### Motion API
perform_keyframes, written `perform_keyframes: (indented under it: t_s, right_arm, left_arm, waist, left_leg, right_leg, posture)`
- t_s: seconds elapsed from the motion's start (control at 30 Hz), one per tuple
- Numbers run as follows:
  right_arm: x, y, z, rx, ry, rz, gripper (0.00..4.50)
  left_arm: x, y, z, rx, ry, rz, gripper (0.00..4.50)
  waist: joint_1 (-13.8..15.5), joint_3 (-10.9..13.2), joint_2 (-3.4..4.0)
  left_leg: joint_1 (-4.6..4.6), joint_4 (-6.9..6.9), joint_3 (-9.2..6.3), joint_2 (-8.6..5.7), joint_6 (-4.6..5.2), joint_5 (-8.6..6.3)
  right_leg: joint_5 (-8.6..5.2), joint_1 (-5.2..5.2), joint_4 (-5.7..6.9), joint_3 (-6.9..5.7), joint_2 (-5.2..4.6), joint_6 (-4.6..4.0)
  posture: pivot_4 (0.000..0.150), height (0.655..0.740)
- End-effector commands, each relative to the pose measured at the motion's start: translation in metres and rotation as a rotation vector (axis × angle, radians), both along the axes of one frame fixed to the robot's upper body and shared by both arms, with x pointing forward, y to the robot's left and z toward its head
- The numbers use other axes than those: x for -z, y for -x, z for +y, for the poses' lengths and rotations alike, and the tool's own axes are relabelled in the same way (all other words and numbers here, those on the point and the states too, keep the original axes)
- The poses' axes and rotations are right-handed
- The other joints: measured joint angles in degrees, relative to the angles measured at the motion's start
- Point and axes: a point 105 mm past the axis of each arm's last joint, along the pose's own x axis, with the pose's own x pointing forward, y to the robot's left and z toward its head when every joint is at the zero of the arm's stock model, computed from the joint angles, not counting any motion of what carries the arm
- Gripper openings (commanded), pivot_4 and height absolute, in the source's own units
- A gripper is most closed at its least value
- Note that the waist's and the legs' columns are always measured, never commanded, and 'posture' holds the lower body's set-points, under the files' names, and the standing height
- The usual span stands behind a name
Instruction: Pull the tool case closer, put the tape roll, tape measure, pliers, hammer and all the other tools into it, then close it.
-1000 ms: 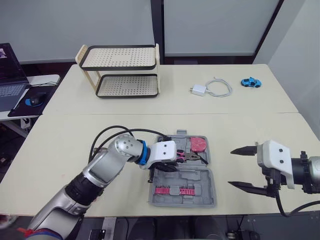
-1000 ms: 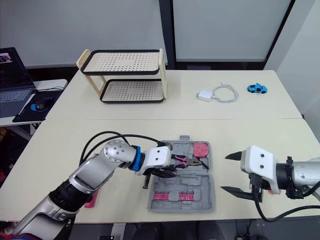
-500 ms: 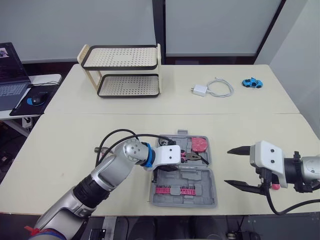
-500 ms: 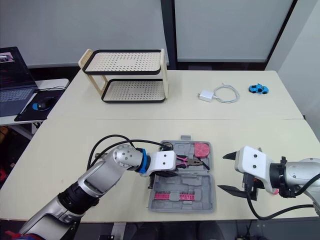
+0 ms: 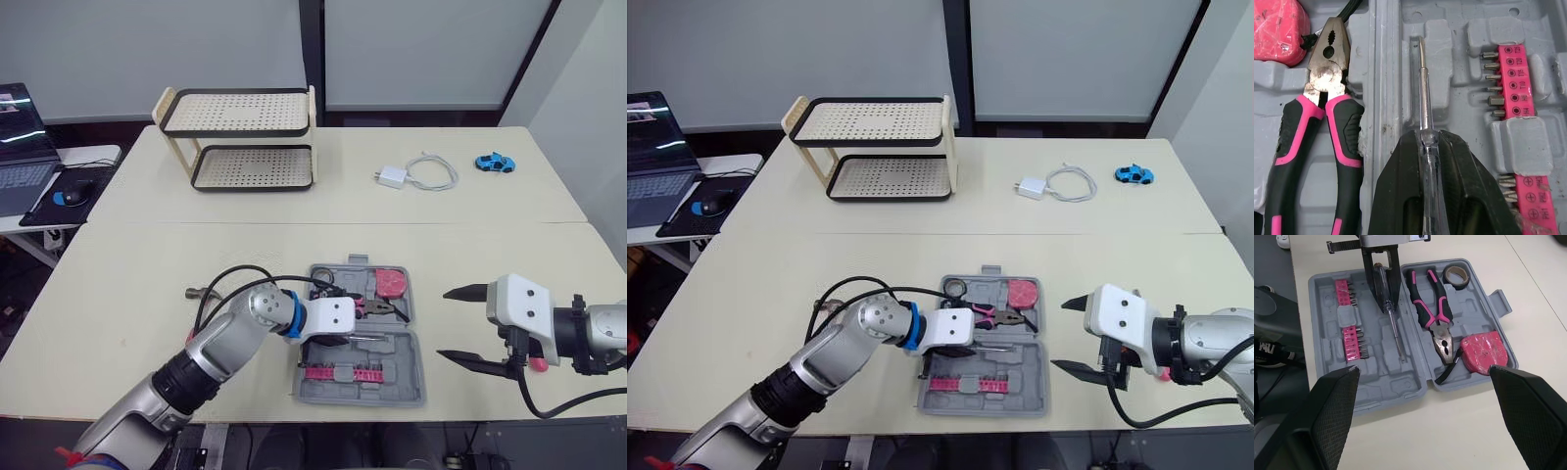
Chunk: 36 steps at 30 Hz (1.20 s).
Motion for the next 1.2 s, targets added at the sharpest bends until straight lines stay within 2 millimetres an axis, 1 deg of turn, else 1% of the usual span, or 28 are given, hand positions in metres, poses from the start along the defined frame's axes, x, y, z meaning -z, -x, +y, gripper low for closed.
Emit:
perform_keyframes:
  t_s: [0.03, 0.33, 0.7, 0.73, 0.8, 0.9, 1.03, 1.2]
  right_arm:
    - [-0.007, 0.001, 0.004, -0.020, 0.004, -0.038, 4.50]
    - [-0.006, 0.002, 0.005, -0.021, 0.001, -0.035, 4.50]
    - [-0.006, 0.003, 0.006, -0.021, -0.001, -0.033, 4.50]
    - [-0.006, 0.003, 0.006, -0.021, -0.002, -0.032, 4.50]
    - [-0.006, 0.003, 0.006, -0.022, -0.004, -0.032, 4.50]
    - [-0.007, 0.004, 0.007, -0.024, -0.008, -0.033, 4.50]
    - [-0.008, 0.005, 0.008, -0.027, -0.012, -0.034, 4.50]
    - [-0.009, 0.006, 0.010, -0.030, -0.021, -0.029, 4.50]
  left_arm:
    - [0.000, 0.001, -0.004, 0.007, 0.010, -0.015, 0.18]
    - [-0.001, -0.001, -0.007, -0.016, 0.025, -0.013, 0.18]
    - [0.001, 0.000, -0.008, -0.014, 0.026, 0.016, 0.18]
    - [0.000, -0.001, -0.009, -0.015, 0.032, 0.010, 0.92]
    - [-0.003, -0.002, -0.010, -0.018, 0.042, 0.006, 1.48]
    - [-0.010, -0.003, -0.010, -0.024, 0.061, -0.004, 2.47]
    - [-0.028, -0.001, -0.007, -0.003, 0.092, -0.018, 3.66]
    - [-0.053, 0.006, 0.001, 0.009, 0.166, 0.039, 3.66]
  waist:
    - [0.0, 0.0, 0.00]
    - [0.0, 0.0, 0.00]
    - [0.0, 0.0, 0.00]
    - [0.0, 0.0, 0.00]
    - [0.0, 0.0, 0.00]
    - [0.0, 0.0, 0.00]
    - [0.0, 0.0, 0.00]
    - [-0.1, 0.0, 0.01]
  left_leg:
    - [0.00, 0.00, 0.00, 0.00, 0.00, 0.00]
    - [0.01, 0.01, -0.01, 0.00, 0.01, 0.00]
    - [0.01, 0.03, 0.00, 0.00, 0.00, 0.00]
    - [0.01, 0.03, 0.00, -0.01, 0.00, 0.00]
    - [0.01, 0.03, -0.01, 0.00, 0.00, 0.00]
    - [0.01, 0.05, -0.01, 0.00, 0.00, 0.00]
    - [0.01, 0.12, -0.02, 0.03, 0.02, -0.01]
    - [0.01, 0.13, -0.02, 0.09, 0.01, 0.00]
  right_leg:
    - [0.00, 0.00, 0.00, 0.00, 0.00, 0.00]
    - [0.00, 0.01, 0.02, -0.01, 0.00, 0.00]
    - [0.00, 0.01, 0.03, 0.00, 0.00, 0.00]
    - [0.00, 0.01, 0.03, 0.00, 0.00, 0.00]
    - [0.00, 0.01, 0.04, 0.00, 0.00, 0.00]
    - [0.00, 0.02, 0.05, 0.00, 0.00, 0.00]
    - [0.00, 0.02, 0.12, 0.00, 0.00, 0.00]
    - [0.00, 0.01, 0.15, 0.00, 0.00, 0.00]
  posture:
    - [0.150, 0.7400]
    - [0.150, 0.7400]
    - [0.150, 0.7400]
    - [0.150, 0.7400]
    - [0.150, 0.7400]
    - [0.150, 0.7400]
    - [0.150, 0.7400]
    - [0.150, 0.7400]
